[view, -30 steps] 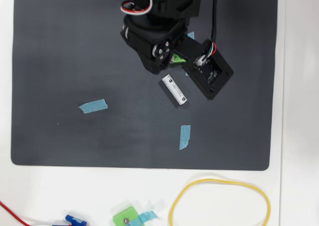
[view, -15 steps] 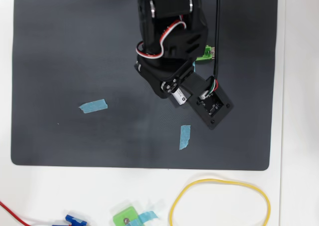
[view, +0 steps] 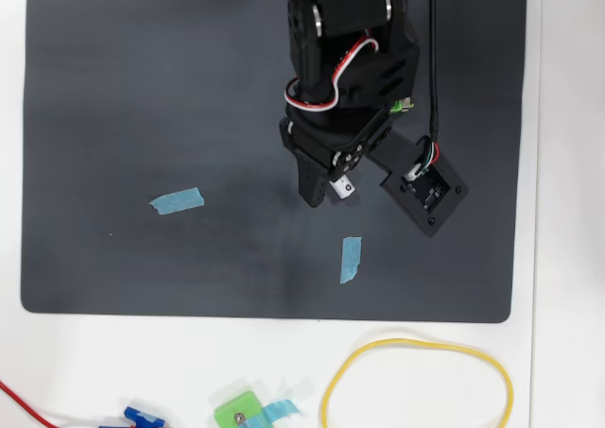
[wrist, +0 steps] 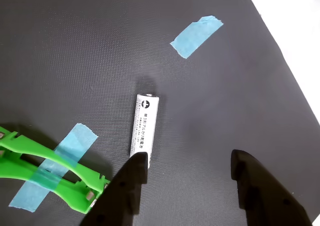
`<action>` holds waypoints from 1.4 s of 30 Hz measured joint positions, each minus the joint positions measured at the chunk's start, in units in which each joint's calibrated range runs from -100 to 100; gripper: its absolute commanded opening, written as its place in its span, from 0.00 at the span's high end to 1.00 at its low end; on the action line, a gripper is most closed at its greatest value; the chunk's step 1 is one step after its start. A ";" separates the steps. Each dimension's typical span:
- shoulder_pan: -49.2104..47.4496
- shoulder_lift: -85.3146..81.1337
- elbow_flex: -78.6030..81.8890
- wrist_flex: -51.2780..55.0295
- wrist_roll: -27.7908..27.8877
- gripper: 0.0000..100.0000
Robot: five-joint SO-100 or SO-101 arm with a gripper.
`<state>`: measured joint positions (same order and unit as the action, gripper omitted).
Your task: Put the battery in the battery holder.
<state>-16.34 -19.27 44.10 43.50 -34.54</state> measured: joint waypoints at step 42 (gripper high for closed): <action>-3.93 7.72 -0.73 -4.31 -3.01 0.82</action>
<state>-20.27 -11.54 43.38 39.19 -37.55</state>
